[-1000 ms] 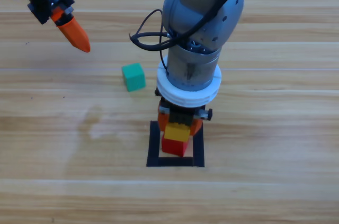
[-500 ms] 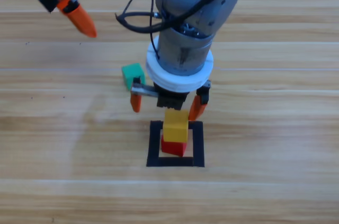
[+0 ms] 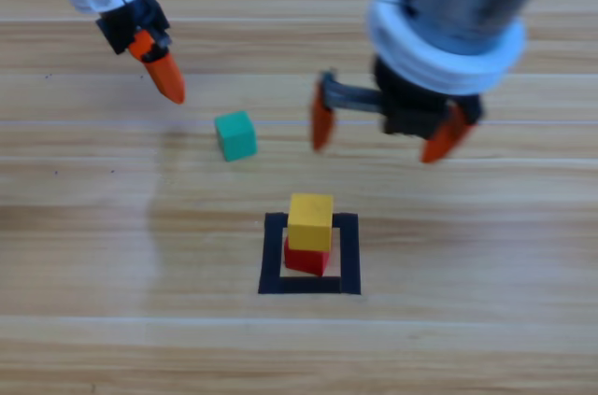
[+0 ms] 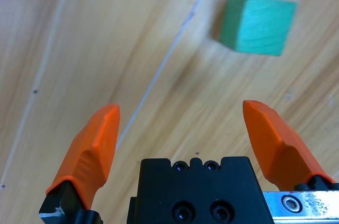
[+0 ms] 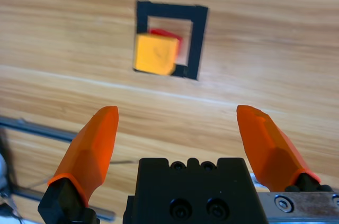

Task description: Stack the blocks in the rectangular block: red at the bottom, yellow in the middle, green on top

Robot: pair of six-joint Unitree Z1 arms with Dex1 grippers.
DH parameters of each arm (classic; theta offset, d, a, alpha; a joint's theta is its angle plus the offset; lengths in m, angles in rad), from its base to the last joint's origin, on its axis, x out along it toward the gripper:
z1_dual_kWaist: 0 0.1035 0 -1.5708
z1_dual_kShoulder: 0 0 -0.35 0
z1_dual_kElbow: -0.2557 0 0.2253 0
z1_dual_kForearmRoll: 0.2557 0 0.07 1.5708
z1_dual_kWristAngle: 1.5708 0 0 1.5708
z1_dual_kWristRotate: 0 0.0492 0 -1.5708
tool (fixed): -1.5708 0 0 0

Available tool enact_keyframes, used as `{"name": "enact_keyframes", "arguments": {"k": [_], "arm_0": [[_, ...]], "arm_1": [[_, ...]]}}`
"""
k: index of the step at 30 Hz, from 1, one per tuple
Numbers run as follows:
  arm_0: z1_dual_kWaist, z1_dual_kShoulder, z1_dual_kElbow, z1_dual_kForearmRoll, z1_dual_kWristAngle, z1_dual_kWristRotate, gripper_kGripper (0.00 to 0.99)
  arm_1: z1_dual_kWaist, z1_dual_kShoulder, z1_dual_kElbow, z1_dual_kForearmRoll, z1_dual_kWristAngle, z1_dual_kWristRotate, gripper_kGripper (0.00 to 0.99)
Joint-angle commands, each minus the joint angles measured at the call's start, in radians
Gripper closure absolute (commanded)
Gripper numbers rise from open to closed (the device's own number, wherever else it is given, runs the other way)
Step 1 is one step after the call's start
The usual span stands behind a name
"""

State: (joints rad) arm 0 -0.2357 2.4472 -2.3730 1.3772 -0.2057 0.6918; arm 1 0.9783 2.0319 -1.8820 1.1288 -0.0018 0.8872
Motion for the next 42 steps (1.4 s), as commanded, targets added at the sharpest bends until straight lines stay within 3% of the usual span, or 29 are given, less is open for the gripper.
{"name": "enact_keyframes", "arguments": {"k": [1, 7, 11, 14, 18, 20, 26, 29, 34, 42], "arm_0": [[-0.131, -0.063, 0.011, 0.034, 0.037, -0.021, 0.000], [-0.208, -0.103, 0.038, 0.034, 0.083, -0.083, 0.000], [-0.252, -0.089, 0.032, 0.034, 0.124, -0.144, 0.000], [-0.272, -0.056, 0.015, 0.032, 0.157, -0.183, 0.000], [-0.272, 0.006, -0.008, 0.032, 0.172, -0.204, 0.000], [-0.272, 0.026, -0.015, 0.032, 0.172, -0.204, 0.000], [-0.258, 0.082, -0.051, 0.032, 0.183, -0.201, 0.000], [-0.246, 0.107, -0.075, 0.032, 0.186, -0.196, 0.000], [-0.238, 0.130, -0.097, 0.031, 0.186, -0.189, 0.000], [-0.217, 0.162, -0.106, 0.029, 0.181, -0.172, 0.000]], "arm_1": [[-0.165, -0.053, 0.147, 0.020, 0.049, -0.163, 0.002], [-0.245, -0.096, 0.198, 0.020, 0.048, -0.384, 0.001], [-0.285, -0.090, 0.198, 0.014, 0.089, -0.487, 0.000], [-0.303, -0.087, 0.202, -0.007, 0.181, -0.542, 0.000], [-0.380, -0.113, 0.299, -0.119, 0.405, -0.600, 0.000], [-0.402, -0.130, 0.342, -0.159, 0.447, -0.617, 0.000], [-0.412, -0.200, 0.457, -0.238, 0.468, -0.711, 0.000], [-0.412, -0.280, 0.517, -0.285, 0.511, -0.863, 0.000], [-0.412, -0.348, 0.610, -0.356, 0.625, -0.922, 0.000], [-0.412, -0.340, 0.664, -0.426, 0.649, -0.950, 0.000]]}}
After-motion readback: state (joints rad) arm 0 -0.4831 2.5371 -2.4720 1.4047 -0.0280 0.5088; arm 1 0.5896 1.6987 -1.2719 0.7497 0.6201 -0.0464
